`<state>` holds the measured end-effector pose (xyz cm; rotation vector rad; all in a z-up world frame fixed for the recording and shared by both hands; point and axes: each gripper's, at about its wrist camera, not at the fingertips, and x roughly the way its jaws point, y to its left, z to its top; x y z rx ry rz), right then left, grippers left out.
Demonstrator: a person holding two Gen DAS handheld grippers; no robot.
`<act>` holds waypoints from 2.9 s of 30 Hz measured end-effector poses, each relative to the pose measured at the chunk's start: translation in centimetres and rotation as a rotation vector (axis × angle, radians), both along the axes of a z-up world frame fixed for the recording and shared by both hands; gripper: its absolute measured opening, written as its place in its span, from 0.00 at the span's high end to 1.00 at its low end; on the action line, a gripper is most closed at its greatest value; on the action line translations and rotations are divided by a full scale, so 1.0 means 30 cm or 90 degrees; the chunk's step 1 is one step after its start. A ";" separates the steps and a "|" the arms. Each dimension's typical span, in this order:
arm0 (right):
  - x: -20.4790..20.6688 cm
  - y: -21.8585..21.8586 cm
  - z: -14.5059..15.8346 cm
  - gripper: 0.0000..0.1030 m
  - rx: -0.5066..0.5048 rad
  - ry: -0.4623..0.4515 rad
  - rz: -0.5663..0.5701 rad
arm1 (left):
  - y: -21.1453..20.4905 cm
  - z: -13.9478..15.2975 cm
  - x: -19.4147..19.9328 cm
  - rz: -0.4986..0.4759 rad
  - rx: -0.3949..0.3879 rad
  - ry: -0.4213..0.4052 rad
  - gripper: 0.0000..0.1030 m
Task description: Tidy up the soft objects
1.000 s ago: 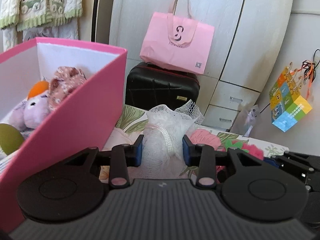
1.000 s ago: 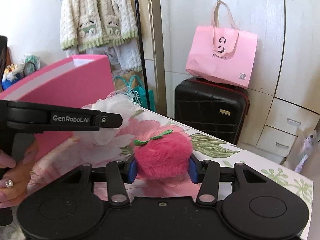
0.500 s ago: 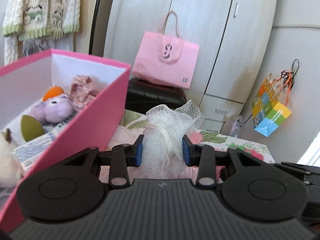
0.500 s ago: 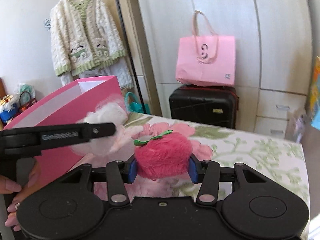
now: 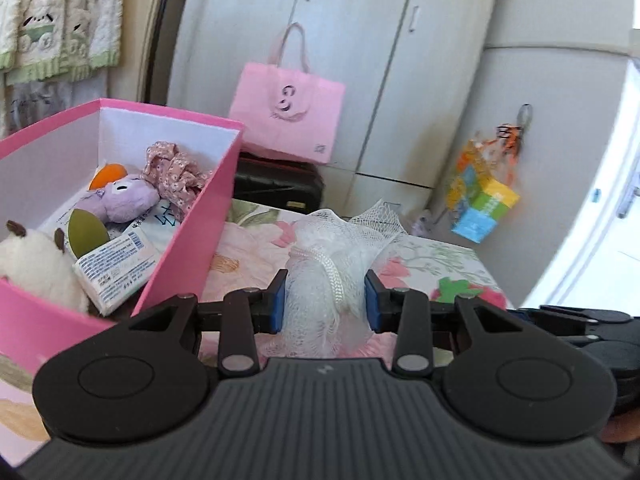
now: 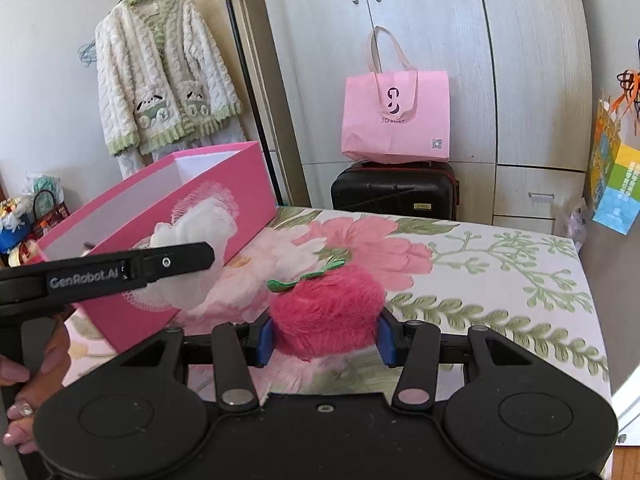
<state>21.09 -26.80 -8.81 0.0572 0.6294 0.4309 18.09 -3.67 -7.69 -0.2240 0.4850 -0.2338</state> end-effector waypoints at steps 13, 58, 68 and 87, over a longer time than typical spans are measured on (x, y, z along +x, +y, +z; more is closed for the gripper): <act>-0.228 0.059 -0.022 0.48 -0.018 0.054 0.004 | 0.068 -0.010 -0.255 -0.117 0.053 0.045 0.65; 0.337 0.779 0.173 0.47 -0.130 -0.053 0.290 | 0.649 0.171 0.224 0.033 0.070 0.107 0.61; 0.342 0.720 0.174 0.23 -0.128 -0.097 0.258 | 0.614 0.172 0.202 0.074 0.122 0.080 0.37; -0.028 0.437 0.286 0.23 -0.048 -0.113 0.168 | 0.490 0.287 -0.162 0.039 0.115 -0.029 0.19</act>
